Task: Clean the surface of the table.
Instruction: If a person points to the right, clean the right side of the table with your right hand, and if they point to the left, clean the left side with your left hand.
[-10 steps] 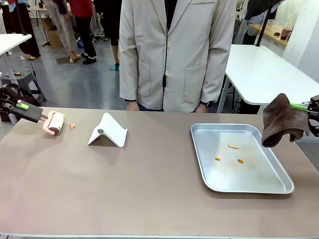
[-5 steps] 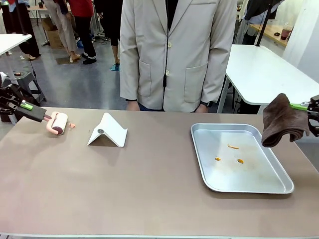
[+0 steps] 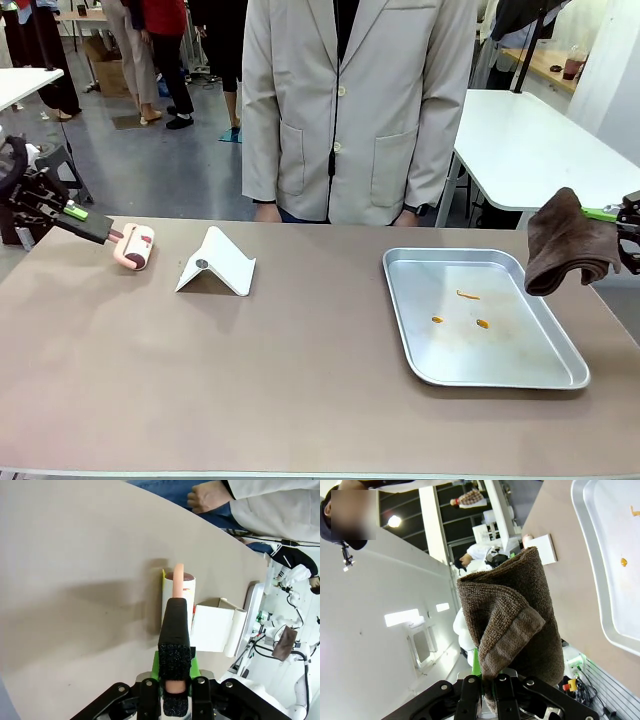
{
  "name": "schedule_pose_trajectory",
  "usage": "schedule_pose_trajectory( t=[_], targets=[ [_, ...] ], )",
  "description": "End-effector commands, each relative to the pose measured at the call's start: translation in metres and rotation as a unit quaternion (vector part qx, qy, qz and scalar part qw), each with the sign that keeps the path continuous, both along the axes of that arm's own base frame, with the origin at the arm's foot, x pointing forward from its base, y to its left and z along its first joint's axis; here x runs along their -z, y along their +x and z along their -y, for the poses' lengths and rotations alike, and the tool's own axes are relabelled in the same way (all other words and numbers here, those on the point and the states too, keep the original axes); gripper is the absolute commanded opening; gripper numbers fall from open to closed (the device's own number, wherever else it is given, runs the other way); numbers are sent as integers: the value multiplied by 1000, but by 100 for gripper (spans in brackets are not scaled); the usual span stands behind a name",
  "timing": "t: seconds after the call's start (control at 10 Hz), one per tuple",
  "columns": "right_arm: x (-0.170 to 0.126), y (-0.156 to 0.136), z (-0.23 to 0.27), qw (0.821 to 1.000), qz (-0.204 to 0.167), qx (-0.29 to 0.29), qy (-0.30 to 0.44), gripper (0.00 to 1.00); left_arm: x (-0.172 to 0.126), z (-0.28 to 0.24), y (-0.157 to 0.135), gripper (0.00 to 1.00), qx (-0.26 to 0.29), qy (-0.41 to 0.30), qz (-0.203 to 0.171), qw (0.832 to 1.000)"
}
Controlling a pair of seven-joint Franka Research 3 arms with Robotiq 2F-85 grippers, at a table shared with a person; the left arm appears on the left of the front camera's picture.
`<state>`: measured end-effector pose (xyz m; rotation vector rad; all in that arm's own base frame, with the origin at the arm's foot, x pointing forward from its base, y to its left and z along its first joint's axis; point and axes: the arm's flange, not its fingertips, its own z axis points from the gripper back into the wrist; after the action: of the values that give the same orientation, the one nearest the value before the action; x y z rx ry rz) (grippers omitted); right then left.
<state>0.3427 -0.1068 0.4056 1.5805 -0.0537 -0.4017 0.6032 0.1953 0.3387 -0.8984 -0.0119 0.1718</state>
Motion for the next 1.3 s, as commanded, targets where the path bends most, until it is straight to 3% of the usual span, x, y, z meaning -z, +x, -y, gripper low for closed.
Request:
schedule_pose_trajectory(
  t=[0.0,0.4,0.7,1.0,1.2],
  targets=[
    [-4,2,0,1000,5,6,11,0,10,19,0,22,8,28,-32,999],
    [-4,2,0,1000,5,6,11,0,8,51,2,22,28,27,-38,999],
    [-4,2,0,1000,5,6,11,0,-22,30,-11,22,6,-32,0,999],
    [-4,2,0,1000,5,6,11,0,-69,-8,-63,22,21,-110,64,992],
    [-4,2,0,1000,5,6,11,0,-79,-38,-103,22,14,-127,71,989]
  ],
)
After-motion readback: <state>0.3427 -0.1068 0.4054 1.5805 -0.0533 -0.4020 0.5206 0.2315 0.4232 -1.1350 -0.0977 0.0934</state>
